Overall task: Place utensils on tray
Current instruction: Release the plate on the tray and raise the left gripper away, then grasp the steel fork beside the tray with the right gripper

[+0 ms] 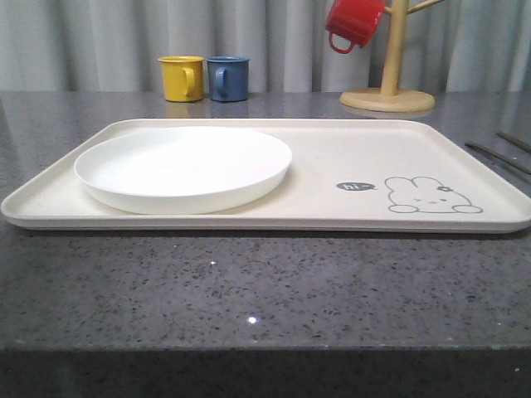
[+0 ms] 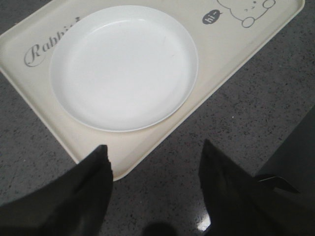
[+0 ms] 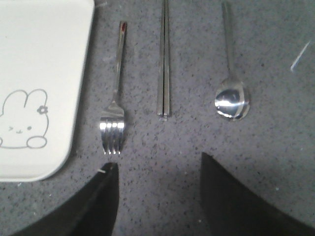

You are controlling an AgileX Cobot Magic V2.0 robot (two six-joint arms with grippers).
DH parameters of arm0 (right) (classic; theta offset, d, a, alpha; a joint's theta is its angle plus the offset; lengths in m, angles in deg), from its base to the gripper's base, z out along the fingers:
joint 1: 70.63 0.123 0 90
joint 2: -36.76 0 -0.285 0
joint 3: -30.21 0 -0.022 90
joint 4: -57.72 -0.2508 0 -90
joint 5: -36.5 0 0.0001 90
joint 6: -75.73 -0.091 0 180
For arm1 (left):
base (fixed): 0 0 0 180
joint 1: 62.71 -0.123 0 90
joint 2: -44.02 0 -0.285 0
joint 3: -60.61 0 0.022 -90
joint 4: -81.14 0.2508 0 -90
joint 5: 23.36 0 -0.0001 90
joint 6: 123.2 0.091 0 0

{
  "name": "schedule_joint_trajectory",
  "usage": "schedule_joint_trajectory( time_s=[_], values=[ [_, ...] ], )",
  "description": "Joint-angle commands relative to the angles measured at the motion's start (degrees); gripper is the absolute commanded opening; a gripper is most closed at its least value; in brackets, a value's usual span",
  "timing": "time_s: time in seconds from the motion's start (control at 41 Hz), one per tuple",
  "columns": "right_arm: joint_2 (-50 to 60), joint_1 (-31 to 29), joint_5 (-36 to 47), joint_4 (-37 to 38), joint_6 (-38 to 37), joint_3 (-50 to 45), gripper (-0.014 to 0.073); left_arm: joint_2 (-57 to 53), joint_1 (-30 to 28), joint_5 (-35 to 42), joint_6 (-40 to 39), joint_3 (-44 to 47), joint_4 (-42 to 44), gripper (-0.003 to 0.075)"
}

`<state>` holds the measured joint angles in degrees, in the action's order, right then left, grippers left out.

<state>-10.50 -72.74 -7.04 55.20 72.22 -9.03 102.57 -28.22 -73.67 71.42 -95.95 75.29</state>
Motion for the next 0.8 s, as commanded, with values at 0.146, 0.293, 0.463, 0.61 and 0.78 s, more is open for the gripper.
schedule_joint_trajectory(
  time_s=[0.146,0.293,0.463,0.61,0.78],
  values=[
    [-10.6,5.9,-10.0,-0.3,1.6,11.7,0.0410,-6.3,0.5,3.8,-2.2,1.1,1.3,0.0388],
    [-18.2,7.3,-14.9,-0.3,1.6,17.4,0.0410,-6.5,0.5,3.5,-2.2,1.1,1.3,0.0388],
    [-27.8,7.3,-17.2,-0.3,1.6,23.7,0.0410,-6.5,0.5,3.5,-2.2,1.1,1.3,0.0388],
    [-35.2,7.3,-17.3,-0.3,1.6,28.5,0.0410,-6.5,0.5,3.5,-2.2,1.1,1.3,0.0388],
    [-42.7,7.3,-19.4,-0.2,1.6,33.7,0.0357,-6.5,0.5,3.5,-2.2,1.1,1.3,0.0388]
  ],
)
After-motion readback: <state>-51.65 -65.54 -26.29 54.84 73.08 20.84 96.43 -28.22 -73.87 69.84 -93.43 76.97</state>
